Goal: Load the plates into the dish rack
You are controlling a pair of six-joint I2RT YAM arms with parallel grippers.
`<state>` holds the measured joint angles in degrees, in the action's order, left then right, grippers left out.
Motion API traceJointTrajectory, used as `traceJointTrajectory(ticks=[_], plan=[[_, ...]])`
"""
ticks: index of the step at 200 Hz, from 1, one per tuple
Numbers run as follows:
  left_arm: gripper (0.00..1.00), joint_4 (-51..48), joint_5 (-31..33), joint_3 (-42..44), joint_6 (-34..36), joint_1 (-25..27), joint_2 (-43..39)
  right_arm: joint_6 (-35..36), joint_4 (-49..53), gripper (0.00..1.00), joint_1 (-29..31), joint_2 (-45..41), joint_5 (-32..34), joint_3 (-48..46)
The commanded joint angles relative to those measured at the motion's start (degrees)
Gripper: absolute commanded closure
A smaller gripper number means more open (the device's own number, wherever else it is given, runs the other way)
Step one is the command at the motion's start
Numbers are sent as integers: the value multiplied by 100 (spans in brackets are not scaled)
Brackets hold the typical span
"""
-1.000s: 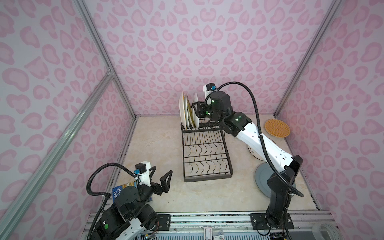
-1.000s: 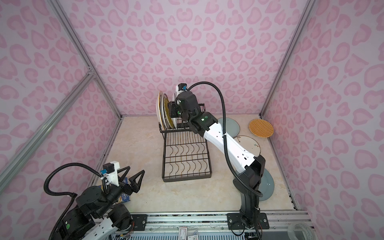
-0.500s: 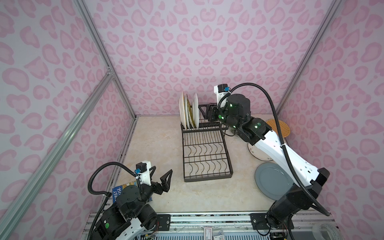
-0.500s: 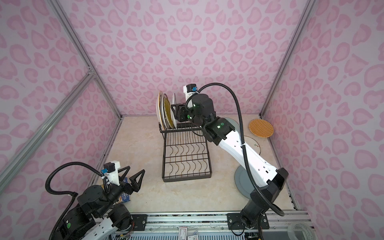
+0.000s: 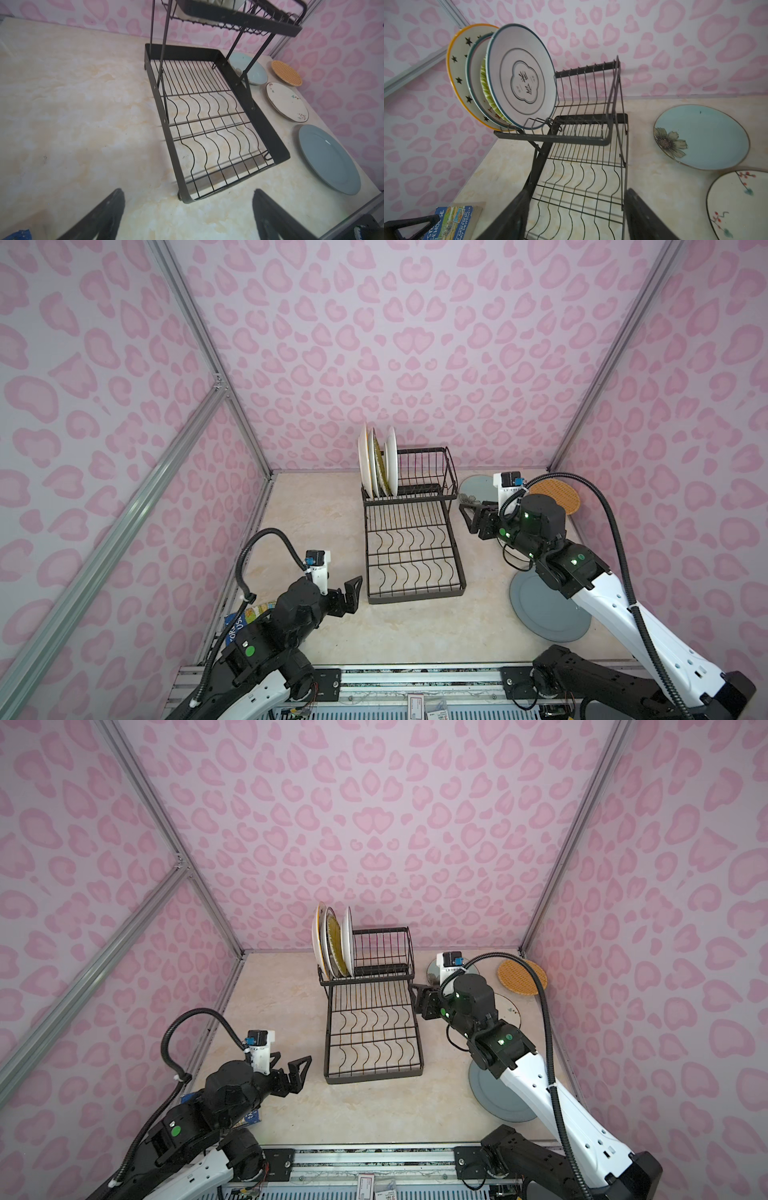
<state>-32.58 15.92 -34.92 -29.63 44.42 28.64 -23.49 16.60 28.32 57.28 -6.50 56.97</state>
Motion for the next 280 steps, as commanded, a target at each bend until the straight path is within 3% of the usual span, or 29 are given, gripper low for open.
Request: traceJointTrajectory(ticks=[1, 41, 93, 136, 165, 222, 280], plan=[[2, 507, -125, -23, -498, 12, 654, -310, -151, 29, -354, -238, -498, -647], [2, 798, -101, -93, -976, 11, 1917, -563, -612, 24, -818, -369, -1031, -1750], [0, 911, 198, -318, -1479, -20, 3126, -813, -1464, 23, -1002, 289, -1565, -2444], [11, 974, 95, -526, -1734, -321, 3892, -929, -2023, 25, -990, 1039, -1805, -2603], [19, 1124, -55, -575, -1729, -492, 4170, -973, -2321, 28, -917, 1465, -1859, -2649], [52, 1210, -160, -877, -1540, -659, 4637, -949, -2477, 44, -640, 2077, -1802, -2454], [76, 1121, -77, -1184, -1516, -709, 5075, -834, -2221, 47, -511, 2404, -1848, -2133]])
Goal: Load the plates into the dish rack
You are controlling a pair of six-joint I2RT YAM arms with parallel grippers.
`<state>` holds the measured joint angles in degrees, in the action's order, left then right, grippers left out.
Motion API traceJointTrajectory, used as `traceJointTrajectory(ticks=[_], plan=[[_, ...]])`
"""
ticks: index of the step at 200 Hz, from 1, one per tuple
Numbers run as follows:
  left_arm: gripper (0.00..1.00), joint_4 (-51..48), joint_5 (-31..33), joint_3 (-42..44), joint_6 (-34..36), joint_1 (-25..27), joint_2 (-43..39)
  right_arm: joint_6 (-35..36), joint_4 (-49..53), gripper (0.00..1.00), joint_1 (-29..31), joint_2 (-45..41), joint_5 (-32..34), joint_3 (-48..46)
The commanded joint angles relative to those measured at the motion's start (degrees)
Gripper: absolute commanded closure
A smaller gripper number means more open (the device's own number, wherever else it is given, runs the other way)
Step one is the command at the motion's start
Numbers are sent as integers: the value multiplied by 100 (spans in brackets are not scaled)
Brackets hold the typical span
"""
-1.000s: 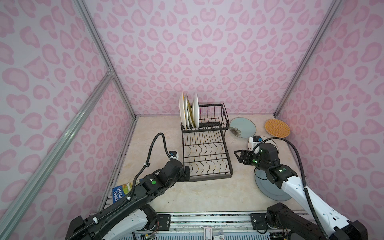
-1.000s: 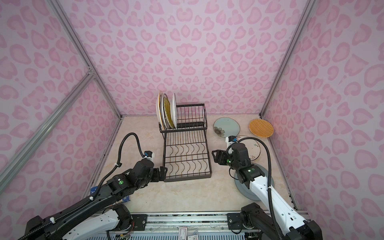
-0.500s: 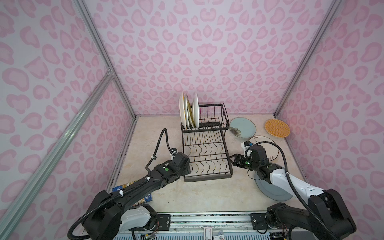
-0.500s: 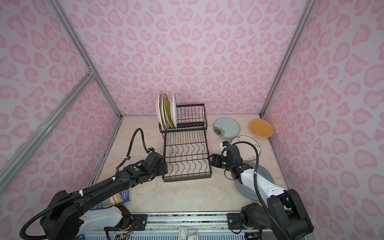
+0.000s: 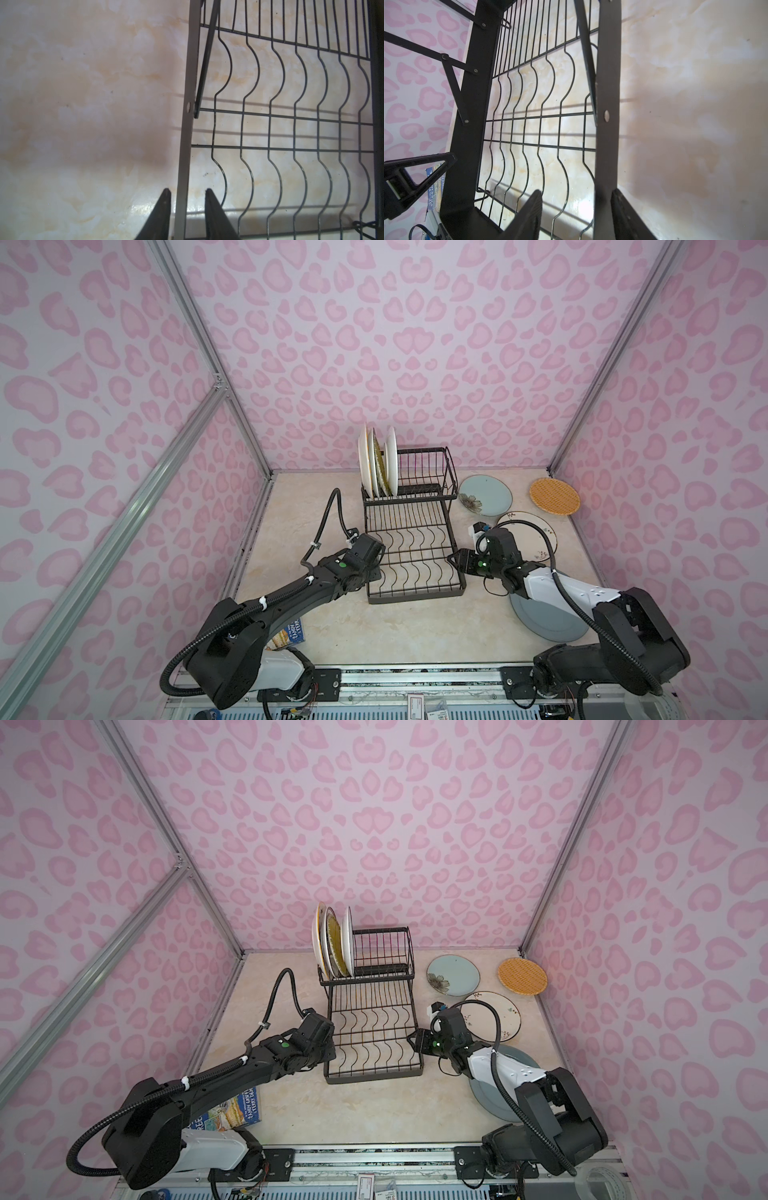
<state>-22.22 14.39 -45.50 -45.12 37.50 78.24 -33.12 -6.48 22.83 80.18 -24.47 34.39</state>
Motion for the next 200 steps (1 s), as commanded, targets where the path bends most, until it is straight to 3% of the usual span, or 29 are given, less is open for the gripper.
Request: traceJointTrajectory(ticks=[1, 53, 108, 153, 200], plan=[[77, 86, 74, -131, 32, -15, 123, 130, 99, 47, 42, 121, -55, 136], [97, -139, 405, -283, -96, -23, 244, 83, 36, 50, 251, 402, -50, 350], [97, -200, 534, -206, 25, -323, 117, -125, -126, 52, 722, 822, 42, 791], [98, -25, 276, -83, 540, -936, 86, -466, -352, 52, 1359, 1227, 288, 1283], [97, 10, 60, -29, 807, -1236, -104, -695, -578, 49, 1460, 1397, 432, 1430]])
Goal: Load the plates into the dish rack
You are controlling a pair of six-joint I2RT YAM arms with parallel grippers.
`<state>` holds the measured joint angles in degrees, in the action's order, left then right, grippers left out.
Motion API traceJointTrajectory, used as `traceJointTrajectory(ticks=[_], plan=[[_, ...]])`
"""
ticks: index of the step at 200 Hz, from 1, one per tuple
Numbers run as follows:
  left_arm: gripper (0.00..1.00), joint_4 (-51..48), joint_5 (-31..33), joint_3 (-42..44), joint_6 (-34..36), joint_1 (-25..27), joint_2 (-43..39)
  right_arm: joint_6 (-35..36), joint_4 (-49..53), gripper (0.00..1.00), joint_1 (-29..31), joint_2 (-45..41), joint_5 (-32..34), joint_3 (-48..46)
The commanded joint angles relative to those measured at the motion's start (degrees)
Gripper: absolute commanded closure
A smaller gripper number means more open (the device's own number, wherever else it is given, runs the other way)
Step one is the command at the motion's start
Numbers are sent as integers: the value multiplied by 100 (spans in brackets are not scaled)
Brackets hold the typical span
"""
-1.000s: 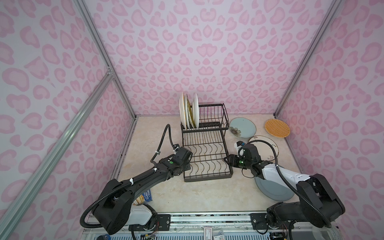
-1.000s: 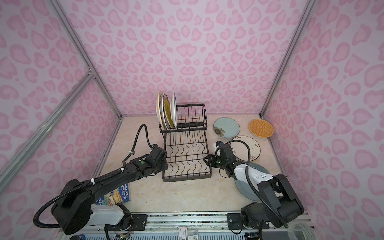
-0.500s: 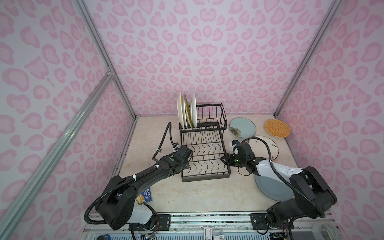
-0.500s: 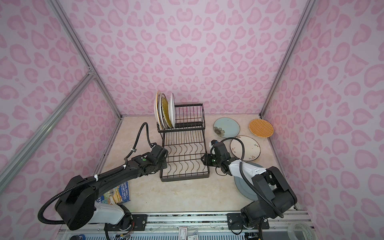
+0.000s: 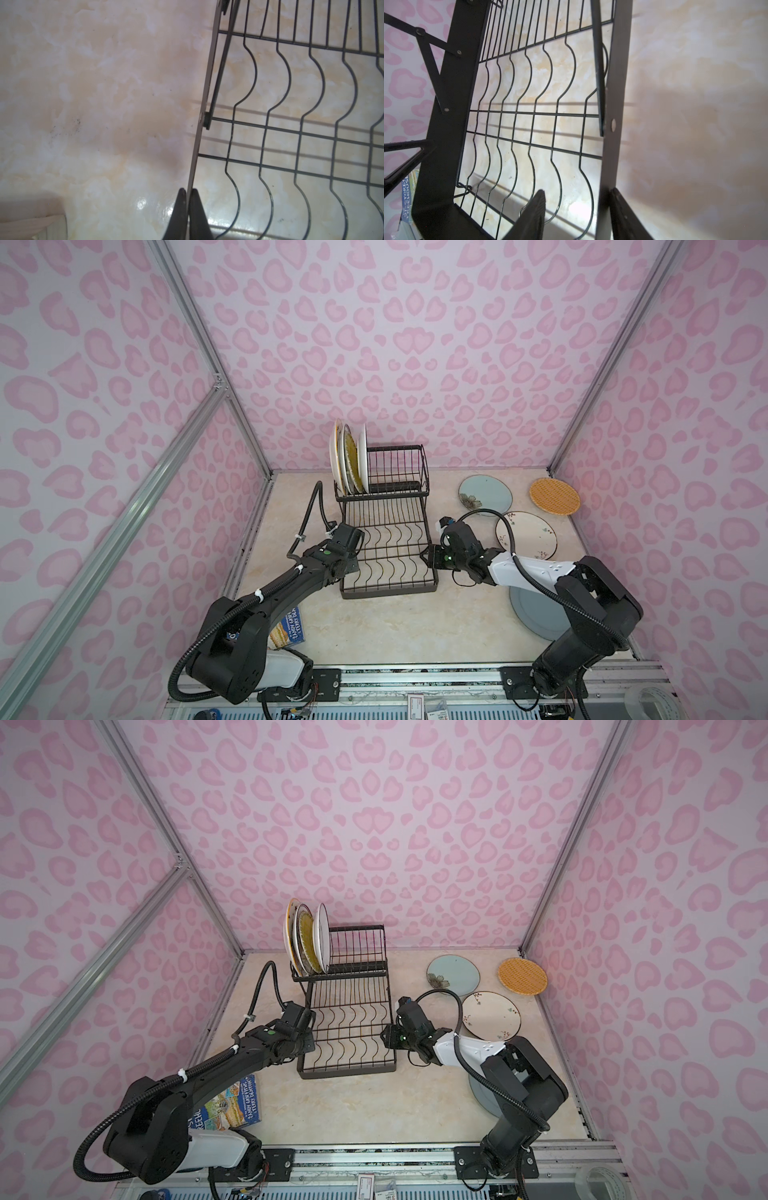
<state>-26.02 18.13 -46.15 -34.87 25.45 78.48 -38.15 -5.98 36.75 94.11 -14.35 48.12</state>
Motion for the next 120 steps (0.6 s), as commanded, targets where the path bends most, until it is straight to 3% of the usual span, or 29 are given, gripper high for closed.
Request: traceJointTrajectory(ticks=[1, 51, 120], plan=[[97, 393, -316, 36, -215, -32, -138, -193, -626, 49, 68, -1, -575, 57], [60, 208, -363, 5, -169, -66, -698, 31, -338, 36, 10, -476, -412, 99], [38, -606, -554, -318, 87, -196, -1844, 379, 645, 27, -367, -1604, -105, 81]])
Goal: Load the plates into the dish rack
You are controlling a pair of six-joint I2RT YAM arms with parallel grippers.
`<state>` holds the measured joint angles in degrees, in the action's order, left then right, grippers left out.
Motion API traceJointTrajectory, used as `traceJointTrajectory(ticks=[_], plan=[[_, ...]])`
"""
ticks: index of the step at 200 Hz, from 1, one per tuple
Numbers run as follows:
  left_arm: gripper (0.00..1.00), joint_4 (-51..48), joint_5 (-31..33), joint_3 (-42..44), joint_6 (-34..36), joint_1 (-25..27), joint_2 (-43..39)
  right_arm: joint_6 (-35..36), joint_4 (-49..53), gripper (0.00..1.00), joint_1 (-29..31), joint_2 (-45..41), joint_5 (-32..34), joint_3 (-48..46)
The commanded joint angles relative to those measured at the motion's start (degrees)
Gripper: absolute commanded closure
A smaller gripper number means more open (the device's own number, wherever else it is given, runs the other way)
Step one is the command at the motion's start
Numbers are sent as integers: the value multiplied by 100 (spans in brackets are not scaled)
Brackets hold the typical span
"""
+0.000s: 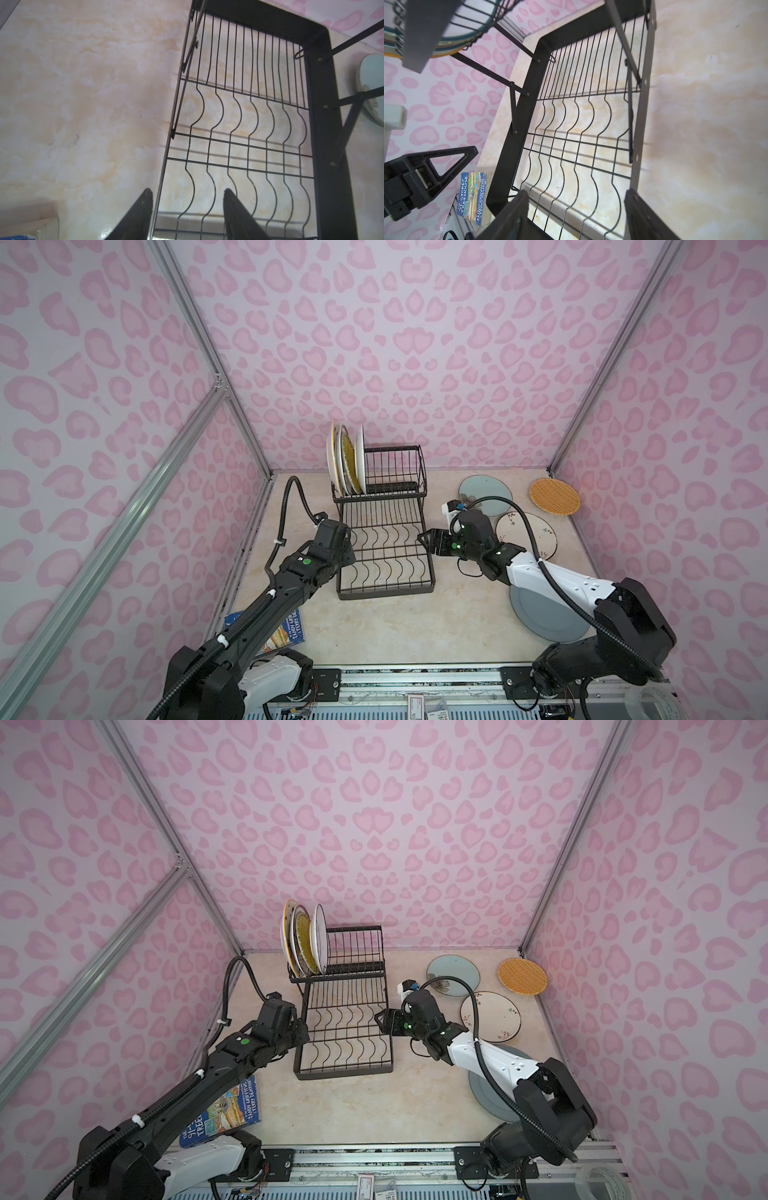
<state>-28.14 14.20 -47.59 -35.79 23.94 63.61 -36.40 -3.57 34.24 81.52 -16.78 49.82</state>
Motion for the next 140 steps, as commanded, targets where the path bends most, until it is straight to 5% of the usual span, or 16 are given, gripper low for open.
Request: traceJointTrajectory(ticks=[1, 87, 140], plan=[[38, -403, -171, -181, 187, -47, -380, 209, 421, 27, -126, -359, 143, -101], [0, -842, -1677, 34, 1095, -57, -2681, 514, 2060, 20, -1330, -2620, 692, -1002], [4, -679, -2395, 759, 1206, -57, -3447, 268, 3143, 4, -2516, -3534, 1231, -1508]])
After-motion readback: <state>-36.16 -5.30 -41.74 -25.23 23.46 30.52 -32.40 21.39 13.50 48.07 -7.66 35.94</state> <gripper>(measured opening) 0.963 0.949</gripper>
